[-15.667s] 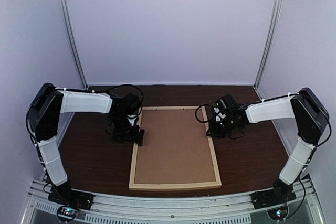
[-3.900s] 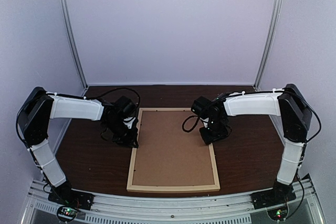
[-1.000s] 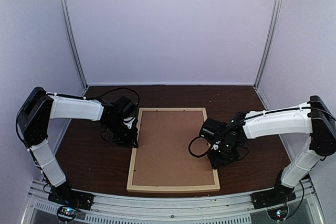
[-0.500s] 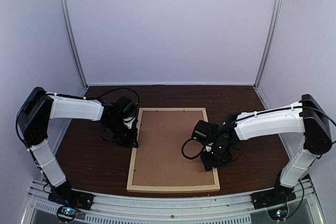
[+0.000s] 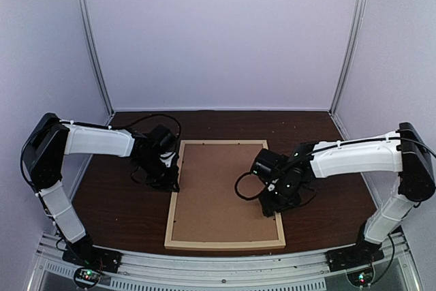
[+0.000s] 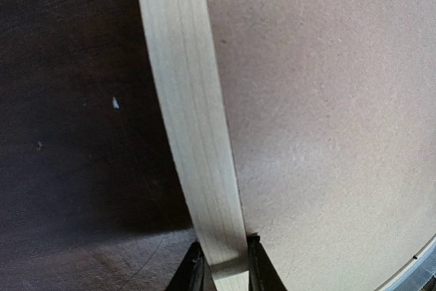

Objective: Put the photo into the frame
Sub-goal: Rotate the photo frame at the center of the board.

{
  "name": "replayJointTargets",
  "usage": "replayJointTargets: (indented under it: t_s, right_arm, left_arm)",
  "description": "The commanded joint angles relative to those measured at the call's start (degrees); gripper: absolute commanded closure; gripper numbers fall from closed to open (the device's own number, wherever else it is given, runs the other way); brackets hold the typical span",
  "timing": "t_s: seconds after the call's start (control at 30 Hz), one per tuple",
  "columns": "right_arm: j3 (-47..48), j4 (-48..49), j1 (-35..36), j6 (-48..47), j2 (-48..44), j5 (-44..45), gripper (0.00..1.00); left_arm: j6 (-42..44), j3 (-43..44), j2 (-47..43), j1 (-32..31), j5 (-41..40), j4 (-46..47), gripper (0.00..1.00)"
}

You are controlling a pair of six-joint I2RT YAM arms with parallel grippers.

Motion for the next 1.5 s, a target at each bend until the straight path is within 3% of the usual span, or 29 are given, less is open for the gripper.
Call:
replayJointTargets:
  t_s: [0.0, 0.4, 1.03, 1.47]
  right_arm:
    - [-1.3, 3.5, -3.7, -1.2, -6.2, 2.3, 0.43]
    - [-5.6, 11.1, -16.5, -8.1, -5.6, -7.3, 0.43]
    - [-7.8, 17.6, -18.1, -8.3, 0.2, -11.0, 0.48]
    - [-8.3, 19.9, -19.6, -7.0, 1.6, -10.8, 0.66]
  left_arm:
    - [2.3, -1.5, 2.1, -1.1, 0.6, 0.2, 0.82]
    - [2.5, -0.8, 2.1, -1.1, 0.5, -0.2, 0.79]
    - [2.8, -0.9, 0.9, -1.1, 0.2, -0.8, 0.78]
    - [3.9, -0.3, -0.6, -1.1, -0.4, -0.7, 0.73]
